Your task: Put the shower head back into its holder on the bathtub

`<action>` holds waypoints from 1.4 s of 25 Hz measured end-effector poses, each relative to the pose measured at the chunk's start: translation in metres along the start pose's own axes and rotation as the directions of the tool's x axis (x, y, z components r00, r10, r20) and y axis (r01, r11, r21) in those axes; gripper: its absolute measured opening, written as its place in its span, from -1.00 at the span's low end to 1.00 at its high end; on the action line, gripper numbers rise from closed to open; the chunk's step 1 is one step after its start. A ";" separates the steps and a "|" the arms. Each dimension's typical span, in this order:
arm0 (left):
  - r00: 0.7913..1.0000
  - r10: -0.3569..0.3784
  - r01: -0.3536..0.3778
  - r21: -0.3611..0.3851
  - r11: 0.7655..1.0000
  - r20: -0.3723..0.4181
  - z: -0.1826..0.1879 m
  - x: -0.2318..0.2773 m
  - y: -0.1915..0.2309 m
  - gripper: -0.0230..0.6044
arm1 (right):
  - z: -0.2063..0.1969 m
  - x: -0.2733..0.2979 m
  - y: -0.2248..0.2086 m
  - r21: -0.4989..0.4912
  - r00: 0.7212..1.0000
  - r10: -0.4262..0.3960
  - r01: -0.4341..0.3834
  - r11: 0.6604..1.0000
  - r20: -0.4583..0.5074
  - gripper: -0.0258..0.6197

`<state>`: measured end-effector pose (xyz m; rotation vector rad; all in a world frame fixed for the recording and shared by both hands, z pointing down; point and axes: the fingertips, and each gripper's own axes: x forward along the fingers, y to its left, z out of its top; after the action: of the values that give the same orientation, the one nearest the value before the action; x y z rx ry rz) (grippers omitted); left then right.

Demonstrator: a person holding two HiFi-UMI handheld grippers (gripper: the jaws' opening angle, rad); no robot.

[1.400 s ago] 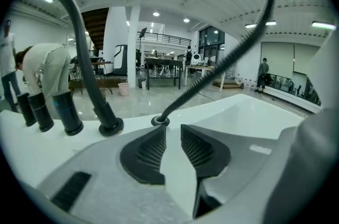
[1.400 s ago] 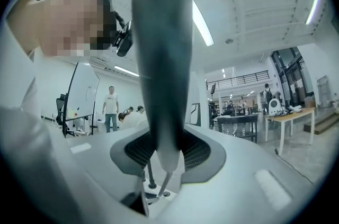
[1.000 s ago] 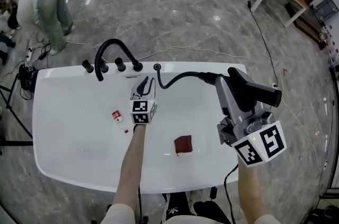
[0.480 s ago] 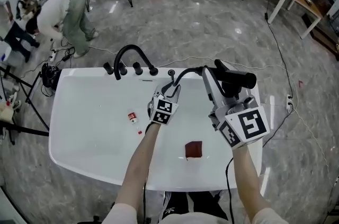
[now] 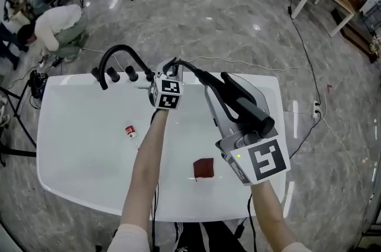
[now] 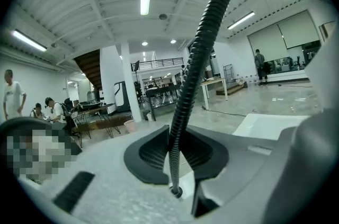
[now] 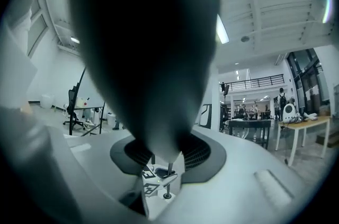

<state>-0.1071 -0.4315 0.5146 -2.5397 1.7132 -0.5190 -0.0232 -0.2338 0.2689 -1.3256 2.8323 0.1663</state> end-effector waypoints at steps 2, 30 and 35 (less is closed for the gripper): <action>0.999 -0.033 0.034 0.027 0.999 -0.025 -0.019 0.011 -0.006 -0.76 | -0.015 0.008 -0.006 0.003 1.000 -0.004 0.004 1.000 -0.027 -0.51; 0.998 -0.040 0.030 -0.193 0.981 -0.052 -0.137 -0.069 0.009 -0.42 | -0.145 0.128 -0.020 0.034 0.958 0.006 0.004 0.999 -0.287 -0.51; 1.000 0.005 -0.007 -0.233 0.972 -0.011 -0.127 -0.092 0.023 -0.42 | -0.182 0.150 -0.012 0.057 0.938 0.048 -0.030 0.998 -0.343 -0.51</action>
<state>-0.1958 -0.3377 0.6065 -2.6885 1.8882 -0.3489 -0.1036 -0.3746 0.4408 -1.4138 3.1209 -0.1550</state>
